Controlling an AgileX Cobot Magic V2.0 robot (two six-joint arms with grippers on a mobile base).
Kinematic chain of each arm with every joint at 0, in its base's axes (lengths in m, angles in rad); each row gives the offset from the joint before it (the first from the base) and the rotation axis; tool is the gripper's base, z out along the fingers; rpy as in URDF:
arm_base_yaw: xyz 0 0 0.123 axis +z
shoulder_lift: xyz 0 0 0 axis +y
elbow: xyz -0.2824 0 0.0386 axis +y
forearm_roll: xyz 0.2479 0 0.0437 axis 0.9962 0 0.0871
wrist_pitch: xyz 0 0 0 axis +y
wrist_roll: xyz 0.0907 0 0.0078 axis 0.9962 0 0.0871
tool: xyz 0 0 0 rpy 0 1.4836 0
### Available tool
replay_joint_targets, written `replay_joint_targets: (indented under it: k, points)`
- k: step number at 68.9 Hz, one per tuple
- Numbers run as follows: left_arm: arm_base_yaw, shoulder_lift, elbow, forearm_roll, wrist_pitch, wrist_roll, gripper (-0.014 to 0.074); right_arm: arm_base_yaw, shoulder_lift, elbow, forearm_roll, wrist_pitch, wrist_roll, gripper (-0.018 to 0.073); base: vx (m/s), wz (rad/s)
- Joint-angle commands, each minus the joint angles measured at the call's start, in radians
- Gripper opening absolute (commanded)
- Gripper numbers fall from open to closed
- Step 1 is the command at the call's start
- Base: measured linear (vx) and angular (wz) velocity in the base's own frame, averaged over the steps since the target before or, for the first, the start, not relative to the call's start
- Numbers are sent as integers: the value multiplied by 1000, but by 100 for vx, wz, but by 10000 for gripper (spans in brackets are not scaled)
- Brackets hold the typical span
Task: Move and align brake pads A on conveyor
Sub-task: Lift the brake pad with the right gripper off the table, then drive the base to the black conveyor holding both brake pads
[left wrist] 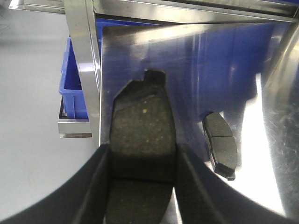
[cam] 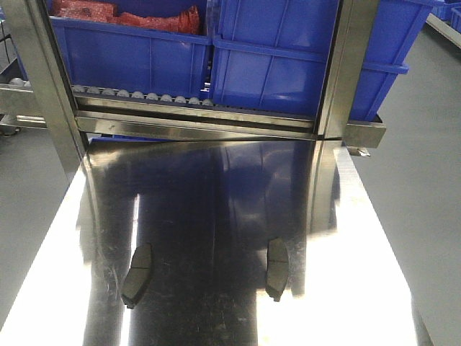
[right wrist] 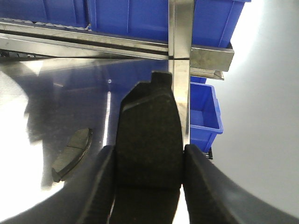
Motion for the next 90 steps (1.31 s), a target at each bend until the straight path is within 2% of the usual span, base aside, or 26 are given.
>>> replay_joint_targets:
  k: [1,45,90]
  points:
    - [-4,3,-29,-19,-95,-3,-6,0,10,-29,-5,-81,-12,-11,0,0]
    - [-4,3,-29,-19,-95,-3,-6,0,10,-29,-6,-80,-12,-11,-2,9]
    - [-4,3,-29,-19,-95,-3,-6,0,10,-29,-7,-73,-12,-11,-18,76]
